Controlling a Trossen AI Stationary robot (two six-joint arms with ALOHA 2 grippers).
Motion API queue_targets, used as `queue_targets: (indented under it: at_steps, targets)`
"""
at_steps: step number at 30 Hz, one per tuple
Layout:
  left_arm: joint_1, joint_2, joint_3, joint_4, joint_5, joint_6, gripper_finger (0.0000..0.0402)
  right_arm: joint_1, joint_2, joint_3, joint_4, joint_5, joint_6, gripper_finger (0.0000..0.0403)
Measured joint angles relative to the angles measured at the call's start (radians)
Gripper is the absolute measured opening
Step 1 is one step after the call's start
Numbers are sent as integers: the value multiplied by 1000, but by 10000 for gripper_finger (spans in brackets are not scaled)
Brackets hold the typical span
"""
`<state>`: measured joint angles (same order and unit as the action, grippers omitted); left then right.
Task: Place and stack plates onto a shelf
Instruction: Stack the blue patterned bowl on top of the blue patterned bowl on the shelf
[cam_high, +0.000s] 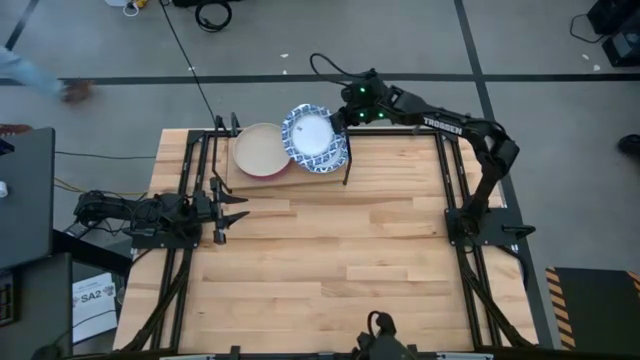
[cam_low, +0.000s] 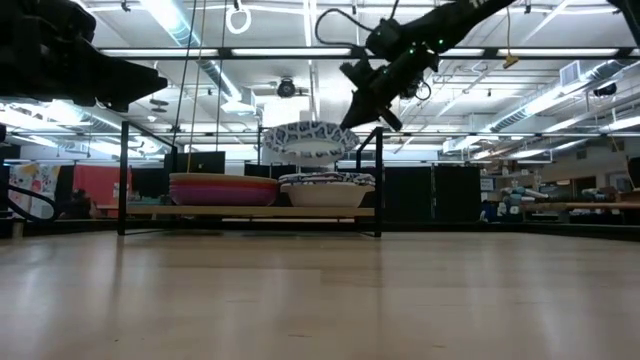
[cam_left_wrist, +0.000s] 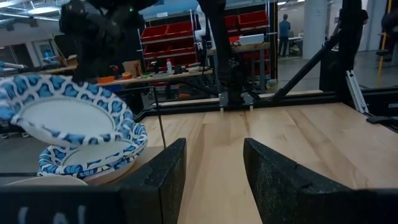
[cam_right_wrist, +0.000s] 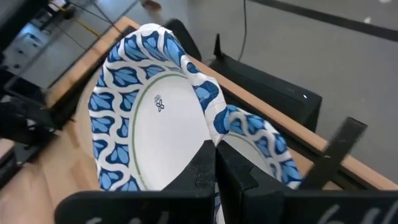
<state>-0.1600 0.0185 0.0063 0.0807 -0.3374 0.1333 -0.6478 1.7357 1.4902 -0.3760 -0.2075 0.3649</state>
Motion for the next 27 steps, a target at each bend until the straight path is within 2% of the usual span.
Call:
queue_targets:
  at_steps: [7, 27]
  targets:
    - [0, 0, 0, 0, 0, 0, 167, -10, 36, 0, -25, -21, -2, 8]
    - [0, 0, 0, 0, 1, 0, 167, -10, 38, 0, -30, -22, -1, 21]
